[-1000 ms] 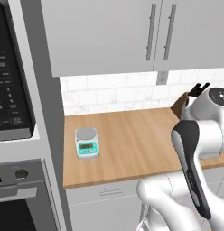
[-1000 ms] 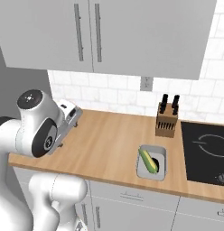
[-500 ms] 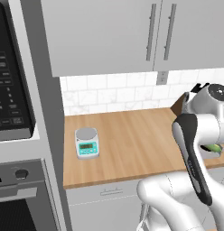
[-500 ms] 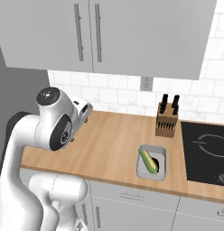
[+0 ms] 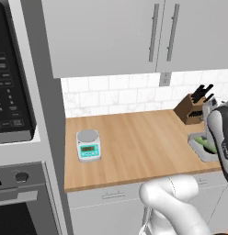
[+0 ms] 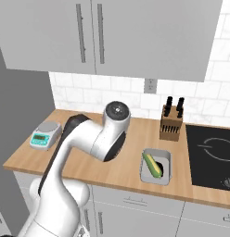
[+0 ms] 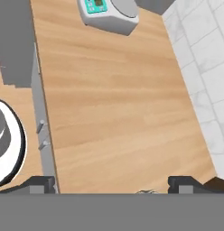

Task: Take the meat container that has the steak and place it on the second highest rack of the freezer. Then take the vegetable container that has the avocado and corn and place it on the highest rack of the freezer.

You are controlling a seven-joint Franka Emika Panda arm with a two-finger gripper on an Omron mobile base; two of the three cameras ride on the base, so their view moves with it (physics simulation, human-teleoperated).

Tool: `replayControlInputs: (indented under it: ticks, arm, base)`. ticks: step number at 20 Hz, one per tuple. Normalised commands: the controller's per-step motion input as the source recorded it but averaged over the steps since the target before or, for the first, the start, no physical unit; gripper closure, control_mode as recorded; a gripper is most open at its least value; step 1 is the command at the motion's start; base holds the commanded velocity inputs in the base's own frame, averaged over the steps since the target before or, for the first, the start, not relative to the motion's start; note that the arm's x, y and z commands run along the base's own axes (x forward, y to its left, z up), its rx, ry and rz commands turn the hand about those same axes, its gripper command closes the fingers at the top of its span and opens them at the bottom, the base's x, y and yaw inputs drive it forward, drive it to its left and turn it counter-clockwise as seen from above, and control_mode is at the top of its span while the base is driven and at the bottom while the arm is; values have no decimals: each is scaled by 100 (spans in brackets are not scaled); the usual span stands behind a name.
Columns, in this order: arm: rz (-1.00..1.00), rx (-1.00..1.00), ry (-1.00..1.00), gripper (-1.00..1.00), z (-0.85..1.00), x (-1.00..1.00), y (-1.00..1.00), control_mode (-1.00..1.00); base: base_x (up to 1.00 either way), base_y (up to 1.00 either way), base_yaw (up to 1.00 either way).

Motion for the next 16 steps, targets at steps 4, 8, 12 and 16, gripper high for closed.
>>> replayControlInputs:
  ticks: [4,8,12,16]
  arm:
    - [19,-9,0,-100,-68,0,-57,-100]
    - [2,-7,5,-100,-27,0,-8,-100]
    - [0,-11,2,-100,-31,0,-11,-100]
    - [0,-14,0,-100,-40,0,-21,-100]
  base:
    - [0,0,0]
    - [0,0,0]
    - [0,0,0]
    - [0,0,0]
